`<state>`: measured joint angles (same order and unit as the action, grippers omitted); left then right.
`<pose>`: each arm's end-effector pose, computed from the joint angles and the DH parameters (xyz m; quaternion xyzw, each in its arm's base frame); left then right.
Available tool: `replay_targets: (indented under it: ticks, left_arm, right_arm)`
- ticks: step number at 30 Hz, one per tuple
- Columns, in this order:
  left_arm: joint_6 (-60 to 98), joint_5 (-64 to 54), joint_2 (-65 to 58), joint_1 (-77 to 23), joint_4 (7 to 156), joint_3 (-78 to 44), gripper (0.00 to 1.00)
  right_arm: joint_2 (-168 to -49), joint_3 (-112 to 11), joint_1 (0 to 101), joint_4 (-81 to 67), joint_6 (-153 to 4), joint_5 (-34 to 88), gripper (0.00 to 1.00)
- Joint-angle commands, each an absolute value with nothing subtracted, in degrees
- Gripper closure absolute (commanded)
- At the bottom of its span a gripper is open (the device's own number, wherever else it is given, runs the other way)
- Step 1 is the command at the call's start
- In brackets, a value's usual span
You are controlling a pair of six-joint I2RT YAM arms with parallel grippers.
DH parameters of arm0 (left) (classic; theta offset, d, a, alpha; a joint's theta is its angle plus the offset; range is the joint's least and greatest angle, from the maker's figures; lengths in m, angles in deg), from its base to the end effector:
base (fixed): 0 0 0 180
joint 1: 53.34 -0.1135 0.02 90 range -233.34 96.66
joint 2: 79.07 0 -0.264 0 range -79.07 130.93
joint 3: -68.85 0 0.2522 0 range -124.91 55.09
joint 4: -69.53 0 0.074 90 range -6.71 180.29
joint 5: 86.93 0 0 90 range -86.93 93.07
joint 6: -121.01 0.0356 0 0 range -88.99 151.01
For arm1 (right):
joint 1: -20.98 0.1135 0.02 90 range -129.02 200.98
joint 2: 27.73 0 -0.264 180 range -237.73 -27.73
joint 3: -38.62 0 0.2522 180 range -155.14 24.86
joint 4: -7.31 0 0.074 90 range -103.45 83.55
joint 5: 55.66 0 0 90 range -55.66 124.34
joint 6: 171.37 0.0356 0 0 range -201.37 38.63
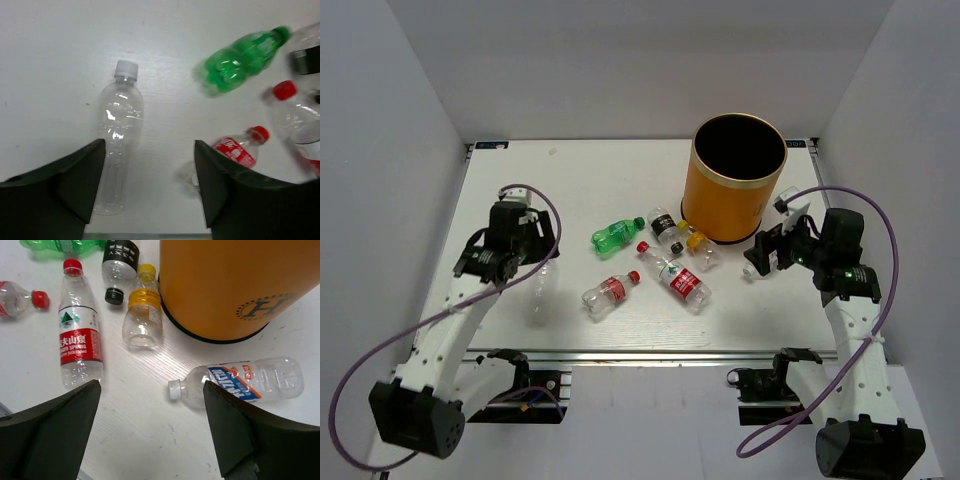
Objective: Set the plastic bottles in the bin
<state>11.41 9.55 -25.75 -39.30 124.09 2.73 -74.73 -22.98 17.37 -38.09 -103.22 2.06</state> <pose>0.1851 -0.0422 0.3083 -0.0673 0.9090 -0.0687 0.4055 0.1743 0.0081 0.3168 -0.2680 0.8029 0.1312 0.5161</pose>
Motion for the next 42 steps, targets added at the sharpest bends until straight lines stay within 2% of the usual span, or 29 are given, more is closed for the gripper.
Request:
replay_targets:
  ticks: [1, 10, 11, 19, 23, 26, 28, 29, 30, 31, 32, 33, 35, 36, 37, 41, 42]
  left_arm:
    - [10.2, 14.1, -19.8, -38.7, 127.7, 1.7, 0.16]
    - [11.3, 17.2, -6.7, -38.7, 128.7, 2.7, 0.07]
    - [11.3, 17.2, -6.0, -38.7, 128.7, 3.3, 0.0]
    - [12.4, 15.3, 5.3, -38.7, 124.9, 4.6, 0.0]
    - [12.4, 15.3, 7.3, -38.7, 124.3, 4.0, 0.03]
    - [12.9, 14.6, 8.0, -38.7, 124.3, 4.0, 0.12]
    - [13.4, 13.5, 8.6, -38.7, 124.3, 4.0, 0.28]
    - [13.4, 13.5, 7.8, -38.7, 124.3, 4.0, 0.35]
    - [13.4, 13.5, 7.1, -38.7, 124.3, 3.4, 0.51]
    - [13.4, 13.5, 6.1, -38.7, 124.3, 3.4, 0.6]
    - [13.4, 12.7, 3.7, -38.7, 124.3, 2.9, 0.66]
    - [14.2, 10.6, 2.4, -38.7, 124.3, 2.2, 0.74]
    - [15.4, 5.7, -1.7, -38.1, 124.3, 1.0, 0.8]
    - [15.4, 3.7, -3.0, -38.1, 124.3, -0.6, 0.8]
    - [16.3, 1.6, -4.3, -38.1, 124.3, -1.8, 0.83]
    - [17.6, -6.9, -9.3, -37.6, 124.3, -8.6, 0.85]
    - [17.6, -9.1, -10.2, -37.6, 124.3, -11.1, 0.85]
  right_arm:
    - [-75.5, -23.8, 17.7, -38.5, -103.7, 3.5, 0.1]
    - [-75.7, -23.9, 17.9, -38.9, -104.7, 3.3, 0.1]
    - [-75.6, -23.9, 18.0, -39.2, -104.8, 3.1, 0.1]
    - [-75.7, -23.8, 18.0, -40.4, -106.0, 1.3, 0.1]
    - [-77.5, -24.2, 18.3, -44.2, -113.6, -7.0, 0.1]
    - [-77.3, -24.4, 19.0, -48.6, -119.1, -12.1, 0.1]
    - [-76.3, -24.4, 19.6, -49.6, -121.7, -14.4, 0.1]
    - [-75.7, -24.0, 19.8, -49.7, -122.4, -14.8, 0.13]
    - [-75.3, -23.9, 20.2, -49.5, -123.1, -15.1, 0.16]
    - [-74.8, -23.7, 20.5, -50.0, -124.4, -16.7, 0.2]
    - [-74.7, -23.4, 20.5, -50.4, -127.2, -17.5, 0.3]
    - [-74.5, -23.0, 20.9, -51.4, -128.6, -20.0, 0.35]
    - [-75.1, -23.6, 22.5, -52.5, -135.8, -22.3, 0.39]
    - [-76.4, -23.8, 24.7, -53.7, -139.8, -22.6, 0.39]
    - [-77.2, -25.4, 25.5, -54.0, -142.6, -22.4, 0.37]
    - [-82.7, -27.7, 32.3, -54.7, -150.7, -20.3, 0.29]
    - [-85.4, -27.7, 36.8, -53.8, -152.1, -19.5, 0.26]
